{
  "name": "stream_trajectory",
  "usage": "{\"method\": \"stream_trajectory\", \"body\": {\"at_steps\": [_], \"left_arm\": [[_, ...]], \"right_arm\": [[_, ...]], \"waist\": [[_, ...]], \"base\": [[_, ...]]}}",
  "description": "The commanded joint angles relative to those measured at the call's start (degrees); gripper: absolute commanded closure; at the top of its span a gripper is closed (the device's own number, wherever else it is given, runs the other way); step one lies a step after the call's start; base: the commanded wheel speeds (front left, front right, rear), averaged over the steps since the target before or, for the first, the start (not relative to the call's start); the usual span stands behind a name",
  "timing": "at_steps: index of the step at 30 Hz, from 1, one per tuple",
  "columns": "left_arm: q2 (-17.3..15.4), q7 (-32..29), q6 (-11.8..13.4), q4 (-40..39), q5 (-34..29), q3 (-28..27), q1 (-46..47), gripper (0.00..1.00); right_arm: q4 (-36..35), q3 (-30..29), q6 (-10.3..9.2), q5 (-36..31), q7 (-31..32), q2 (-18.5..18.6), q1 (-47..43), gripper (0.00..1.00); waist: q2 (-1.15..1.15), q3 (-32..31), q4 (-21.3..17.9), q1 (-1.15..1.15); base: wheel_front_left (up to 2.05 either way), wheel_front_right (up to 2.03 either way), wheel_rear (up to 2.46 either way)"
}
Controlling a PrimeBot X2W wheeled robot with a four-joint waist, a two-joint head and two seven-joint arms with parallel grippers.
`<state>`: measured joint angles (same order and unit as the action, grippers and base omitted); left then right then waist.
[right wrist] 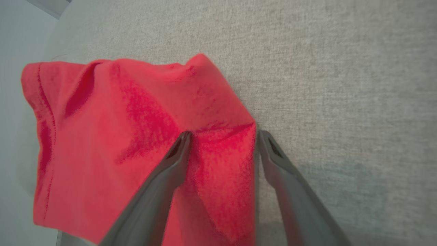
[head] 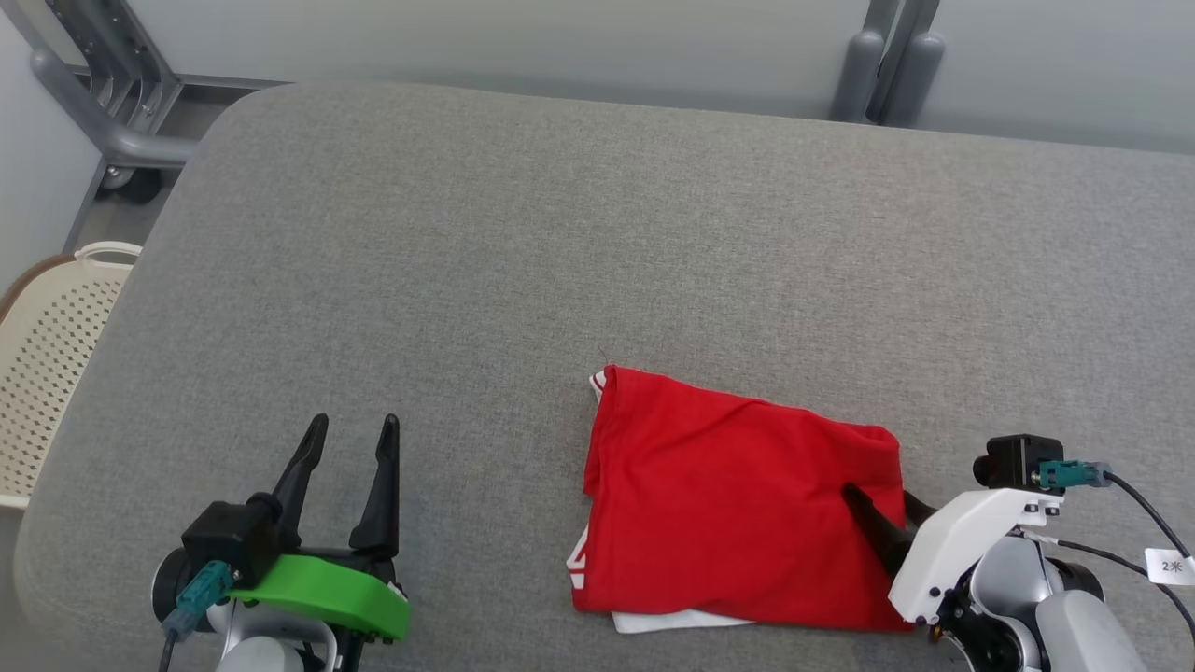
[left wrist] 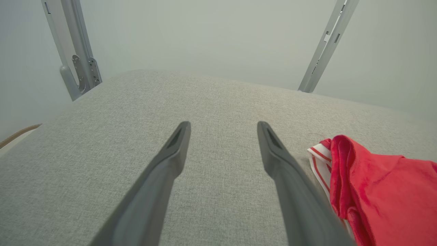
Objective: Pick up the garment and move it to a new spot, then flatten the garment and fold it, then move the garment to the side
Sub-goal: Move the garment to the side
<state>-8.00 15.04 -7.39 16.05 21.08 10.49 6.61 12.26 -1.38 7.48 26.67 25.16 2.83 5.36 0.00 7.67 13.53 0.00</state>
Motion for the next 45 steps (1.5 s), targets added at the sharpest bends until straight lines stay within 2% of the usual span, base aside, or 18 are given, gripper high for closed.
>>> {"method": "stream_trajectory", "body": {"at_steps": [1, 2, 3, 4, 16, 24, 35, 45], "left_arm": [[0.2, 0.1, -0.2, -0.2, -0.5, -0.2, 0.9, 0.0], [0.2, 0.1, -0.2, -0.2, -0.5, -0.2, 0.9, 0.0], [0.2, 0.1, -0.2, -0.1, -0.5, -0.2, 1.0, 0.0], [0.2, 0.1, -0.2, -0.1, -0.5, -0.2, 1.0, 0.0], [0.5, 0.1, -0.2, -0.7, -1.1, -1.1, 1.5, 0.0], [0.8, 0.1, -0.2, -3.0, -1.5, -1.6, 2.7, 0.0], [2.1, 0.1, -0.2, -6.7, -3.5, -1.3, 6.1, 0.0], [1.4, 0.1, -0.2, -10.2, -5.4, 1.9, 12.0, 0.0]], "right_arm": [[1.1, 0.1, 0.0, -0.4, 0.0, 0.2, 0.7, 0.54], [1.1, 0.1, 0.0, -0.4, 0.0, 0.2, 0.7, 0.54], [1.6, 0.0, 0.0, -0.9, -0.1, 0.1, 1.0, 0.87], [2.1, -0.3, 0.0, -1.6, -0.2, 0.1, 1.1, 1.0], [2.5, -3.1, -0.06, -5.2, -0.1, 0.3, 3.6, 1.0], [-0.4, -3.3, -0.05, -12.0, 6.1, 1.4, 10.3, 1.0], [-1.3, 0.1, -0.04, -12.1, 14.4, 10.6, 22.6, 1.0], [-3.0, 2.4, -0.04, -10.3, 19.0, 21.1, 31.9, 1.0]], "waist": [[0.0, 0.6, 0.6, 0.0], [0.0, 0.6, 0.6, 0.0], [0.0, 0.7, 0.8, 0.0], [0.0, 0.8, 0.9, 0.0], [0.0, 0.8, -0.2, 0.0], [0.0, 2.6, -4.1, 0.0], [0.0, 8.1, -13.1, 0.0], [0.0, 15.2, -21.5, 0.0]], "base": [[0.0, 0.0, 0.0], [0.0, 0.0, 0.0], [0.0, 0.0, 0.0], [0.0, 0.0, 0.0], [0.0, 0.0, 0.0], [0.0, 0.0, 0.0], [0.0, 0.0, 0.0], [0.0, 0.0, 0.0]]}}
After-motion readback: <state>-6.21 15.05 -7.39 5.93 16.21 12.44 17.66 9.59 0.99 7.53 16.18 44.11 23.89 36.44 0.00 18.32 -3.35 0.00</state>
